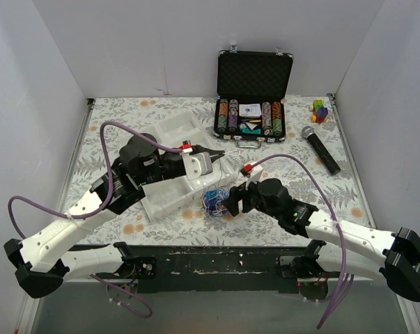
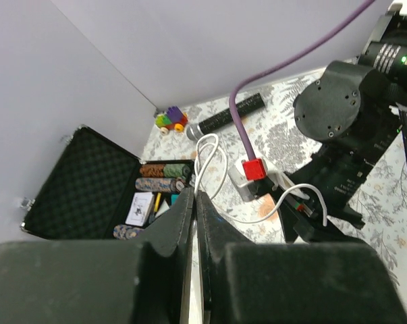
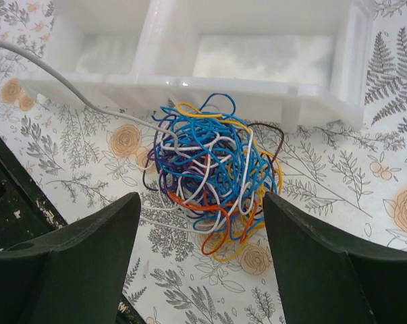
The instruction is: Untangle the cables
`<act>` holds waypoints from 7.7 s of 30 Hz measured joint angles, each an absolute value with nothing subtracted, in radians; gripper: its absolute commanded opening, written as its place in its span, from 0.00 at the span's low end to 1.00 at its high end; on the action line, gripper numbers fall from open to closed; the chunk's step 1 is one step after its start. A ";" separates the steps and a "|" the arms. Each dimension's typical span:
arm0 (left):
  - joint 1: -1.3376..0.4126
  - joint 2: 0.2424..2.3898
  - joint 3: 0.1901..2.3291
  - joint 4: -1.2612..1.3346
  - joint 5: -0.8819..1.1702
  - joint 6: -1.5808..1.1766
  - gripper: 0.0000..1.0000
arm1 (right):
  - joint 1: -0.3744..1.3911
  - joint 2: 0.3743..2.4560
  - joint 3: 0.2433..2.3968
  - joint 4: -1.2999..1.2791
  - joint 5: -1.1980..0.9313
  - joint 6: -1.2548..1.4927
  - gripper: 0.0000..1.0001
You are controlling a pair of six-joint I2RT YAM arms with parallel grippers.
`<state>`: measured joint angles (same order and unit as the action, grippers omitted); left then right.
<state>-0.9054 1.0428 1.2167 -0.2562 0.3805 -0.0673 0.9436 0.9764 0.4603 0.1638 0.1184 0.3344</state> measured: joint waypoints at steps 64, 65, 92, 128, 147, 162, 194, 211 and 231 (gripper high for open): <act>-0.907 1.224 1.741 0.710 0.204 0.880 0.00 | 0.991 1.284 0.336 0.418 0.230 0.433 0.81; -0.907 1.242 1.785 0.720 0.205 0.902 0.00 | 0.991 1.284 0.334 0.421 0.233 0.437 0.81; -0.907 0.995 1.498 0.546 0.062 0.884 0.00 | 0.991 1.045 0.356 0.247 0.263 0.403 0.82; -0.907 0.812 1.200 0.449 -0.096 0.844 0.00 | 0.991 0.913 0.358 0.173 0.294 0.396 0.80; -0.907 0.911 1.197 0.529 -0.203 0.887 0.00 | 0.991 0.863 0.358 0.150 0.302 0.408 0.80; -0.907 0.923 1.188 0.574 -0.281 0.867 0.00 | 0.991 0.863 0.358 0.149 0.302 0.415 0.80; -0.907 0.669 0.796 -0.215 -0.282 0.021 0.00 | 0.991 0.812 0.357 0.129 0.315 0.429 0.80; -0.906 0.628 0.524 -0.209 -0.425 -0.072 0.00 | 0.991 0.809 0.344 0.117 0.315 0.446 0.80; -0.626 0.775 0.357 0.121 -0.455 -0.098 0.00 | 0.991 0.857 0.344 0.115 0.312 0.461 0.80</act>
<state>-0.6258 0.7746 0.3569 0.1211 -0.4549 -0.0982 0.9913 0.8566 0.3439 0.1146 0.3119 0.4610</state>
